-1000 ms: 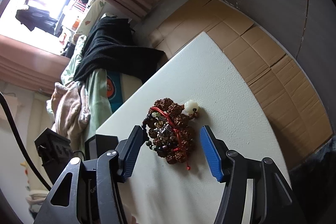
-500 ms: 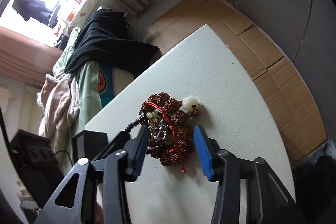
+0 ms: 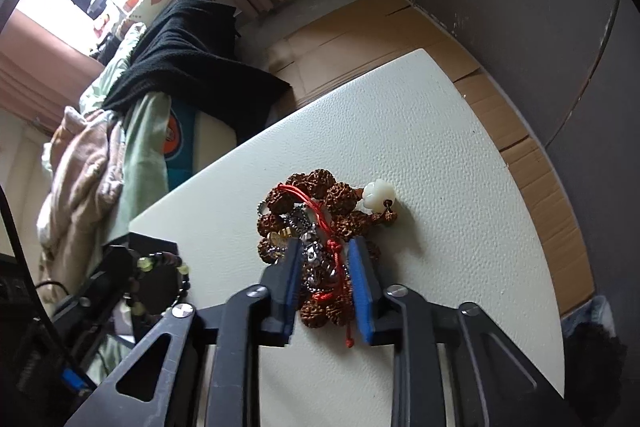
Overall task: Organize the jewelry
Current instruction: 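Drop the bracelet into the box with the left tool while the right moves the red-string bracelet in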
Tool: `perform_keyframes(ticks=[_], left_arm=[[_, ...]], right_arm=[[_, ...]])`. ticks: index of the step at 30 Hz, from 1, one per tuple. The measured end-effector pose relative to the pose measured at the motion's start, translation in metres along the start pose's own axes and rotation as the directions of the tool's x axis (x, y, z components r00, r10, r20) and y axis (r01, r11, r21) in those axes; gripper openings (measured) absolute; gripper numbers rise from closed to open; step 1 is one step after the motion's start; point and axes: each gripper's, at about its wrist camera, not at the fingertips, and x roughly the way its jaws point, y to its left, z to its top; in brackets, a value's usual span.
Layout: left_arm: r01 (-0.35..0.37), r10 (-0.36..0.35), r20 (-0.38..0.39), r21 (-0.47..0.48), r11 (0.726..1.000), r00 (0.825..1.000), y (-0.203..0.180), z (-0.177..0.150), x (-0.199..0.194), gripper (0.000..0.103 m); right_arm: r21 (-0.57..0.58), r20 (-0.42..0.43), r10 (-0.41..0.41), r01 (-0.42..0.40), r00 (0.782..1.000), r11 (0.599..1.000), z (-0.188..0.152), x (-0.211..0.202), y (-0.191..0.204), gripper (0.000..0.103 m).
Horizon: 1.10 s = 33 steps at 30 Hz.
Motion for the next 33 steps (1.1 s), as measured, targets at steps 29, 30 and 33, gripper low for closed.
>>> perform_keyframes(ticks=[29, 30, 33], left_arm=[[-0.022, 0.026, 0.146, -0.029, 0.999, 0.989, 0.018, 0.01, -0.083, 0.009], [-0.035, 0.039, 0.152, -0.034, 0.999, 0.988, 0.02, 0.011, -0.085, 0.009], [-0.069, 0.077, 0.171, -0.054, 0.996, 0.982, 0.029, 0.013, -0.096, 0.009]], right_arm=[[-0.057, 0.145, 0.301, -0.296, 0.942, 0.953, -0.012, -0.071, 0.03, 0.004], [-0.058, 0.144, 0.313, -0.308, 0.939, 0.95, -0.012, -0.071, 0.032, 0.004], [-0.068, 0.144, 0.342, -0.335, 0.929, 0.94, -0.013, -0.07, 0.037, 0.004]])
